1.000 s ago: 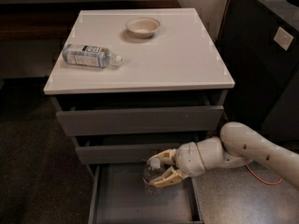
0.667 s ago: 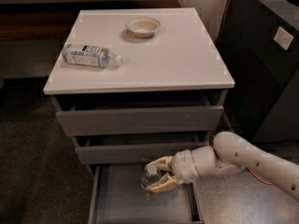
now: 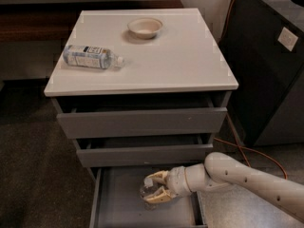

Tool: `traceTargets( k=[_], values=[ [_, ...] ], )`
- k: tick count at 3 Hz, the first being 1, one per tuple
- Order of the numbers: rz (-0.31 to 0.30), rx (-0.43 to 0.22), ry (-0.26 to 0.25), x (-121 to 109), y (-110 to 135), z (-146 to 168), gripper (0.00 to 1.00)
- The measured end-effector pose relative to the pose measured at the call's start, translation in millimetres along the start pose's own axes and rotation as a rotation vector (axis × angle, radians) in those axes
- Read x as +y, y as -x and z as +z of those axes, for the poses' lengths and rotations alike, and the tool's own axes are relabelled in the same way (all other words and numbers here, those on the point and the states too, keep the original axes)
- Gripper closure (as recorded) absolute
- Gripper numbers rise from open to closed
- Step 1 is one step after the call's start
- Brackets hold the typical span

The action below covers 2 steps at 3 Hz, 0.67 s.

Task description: Place water bottle into bottom drawer

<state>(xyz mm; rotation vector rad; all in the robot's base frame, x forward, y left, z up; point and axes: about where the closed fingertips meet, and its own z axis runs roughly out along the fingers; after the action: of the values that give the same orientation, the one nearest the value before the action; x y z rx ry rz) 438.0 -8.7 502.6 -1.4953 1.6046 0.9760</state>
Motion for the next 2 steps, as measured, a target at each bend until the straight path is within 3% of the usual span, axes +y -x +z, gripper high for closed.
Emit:
traceTargets(
  k=[2],
  values=[
    [0.003, 0.004, -0.016, -1.9, -0.1, 1.3, 1.0]
  ],
)
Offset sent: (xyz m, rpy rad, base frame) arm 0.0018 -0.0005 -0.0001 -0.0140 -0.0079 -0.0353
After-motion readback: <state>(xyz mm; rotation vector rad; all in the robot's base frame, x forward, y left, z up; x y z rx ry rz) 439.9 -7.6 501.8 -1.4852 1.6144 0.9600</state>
